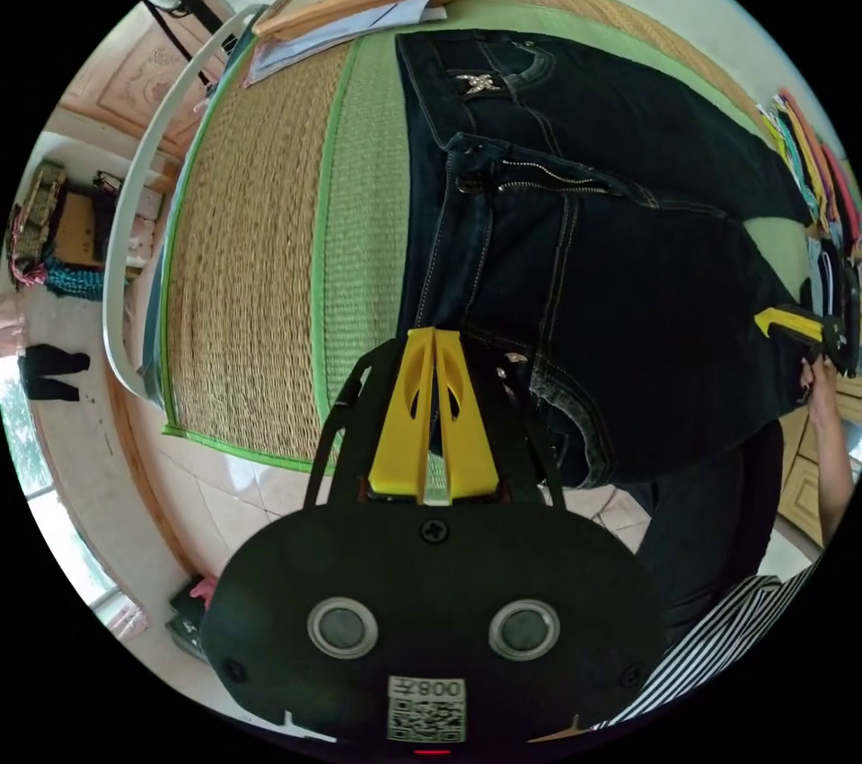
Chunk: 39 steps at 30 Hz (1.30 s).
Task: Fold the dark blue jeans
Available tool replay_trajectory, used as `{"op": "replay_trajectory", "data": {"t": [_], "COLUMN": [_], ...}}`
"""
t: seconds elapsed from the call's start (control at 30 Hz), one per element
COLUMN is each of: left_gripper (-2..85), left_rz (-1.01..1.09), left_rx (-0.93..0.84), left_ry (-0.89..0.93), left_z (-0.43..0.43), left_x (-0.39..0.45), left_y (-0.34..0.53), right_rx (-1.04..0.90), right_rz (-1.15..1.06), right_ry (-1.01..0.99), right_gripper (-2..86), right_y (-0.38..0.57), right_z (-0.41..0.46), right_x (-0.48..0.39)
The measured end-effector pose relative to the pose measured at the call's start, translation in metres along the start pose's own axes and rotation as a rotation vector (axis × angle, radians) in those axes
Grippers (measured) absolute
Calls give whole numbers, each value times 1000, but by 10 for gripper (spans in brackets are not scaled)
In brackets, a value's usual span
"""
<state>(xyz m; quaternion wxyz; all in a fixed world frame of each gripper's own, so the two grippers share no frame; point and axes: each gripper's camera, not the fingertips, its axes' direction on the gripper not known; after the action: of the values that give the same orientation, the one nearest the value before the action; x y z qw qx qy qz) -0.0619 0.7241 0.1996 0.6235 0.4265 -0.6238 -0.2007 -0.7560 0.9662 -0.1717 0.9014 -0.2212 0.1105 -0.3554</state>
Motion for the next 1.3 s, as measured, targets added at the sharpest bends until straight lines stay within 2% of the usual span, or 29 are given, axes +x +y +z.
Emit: {"op": "replay_trajectory", "data": {"t": [0.2, 0.3, 0.37, 0.47, 0.57, 0.73, 0.83, 0.9, 1.0, 1.07, 1.13, 1.23, 1.3], "left_gripper": [0, 2, 4, 9, 14, 18, 18, 16, 9, 4, 2, 1, 1], "left_rz": [-63, -51, 25, 128, 203, 302, 349, 403, 478, 502, 554, 494, 431], "left_rx": [25, 158, 206, 203, 161, 148, 170, 166, 118, 63, 86, 117, 118], "left_ry": [-5, 126, 304, 435, 500, 550, 615, 613, 591, 424, 372, 270, 289], "left_z": [2, -11, -14, -9, 1, 4, 4, 5, 13, 23, 22, 19, 20], "left_x": [0, 6, 22, 51, 81, 120, 147, 169, 207, 229, 236, 230, 222], "left_y": [-6, 5, 11, 14, 9, -6, -21, -30, -48, -59, -63, -68, -71], "right_rx": [18, 122, 231, 324, 272, 221, 164, 95, 127, 105, 92, 142, 167], "right_rz": [30, 109, 202, 389, 561, 781, 812, 808, 767, 762, 780, 809, 818], "right_ry": [-44, -128, -66, 114, 296, 319, 317, 320, 324, 372, 432, 393, 370], "right_gripper": [0, 8, 33, 73, 82, 85, 82, 78, 63, 40, 31, 23, 20], "right_y": [5, 31, 67, 122, 169, 240, 263, 269, 281, 290, 300, 319, 325], "right_z": [12, -6, -35, -69, -74, -63, -43, -23, -16, -12, -8, -6, -4], "right_x": [3, 19, 40, 78, 124, 184, 202, 210, 210, 212, 216, 226, 230]}}
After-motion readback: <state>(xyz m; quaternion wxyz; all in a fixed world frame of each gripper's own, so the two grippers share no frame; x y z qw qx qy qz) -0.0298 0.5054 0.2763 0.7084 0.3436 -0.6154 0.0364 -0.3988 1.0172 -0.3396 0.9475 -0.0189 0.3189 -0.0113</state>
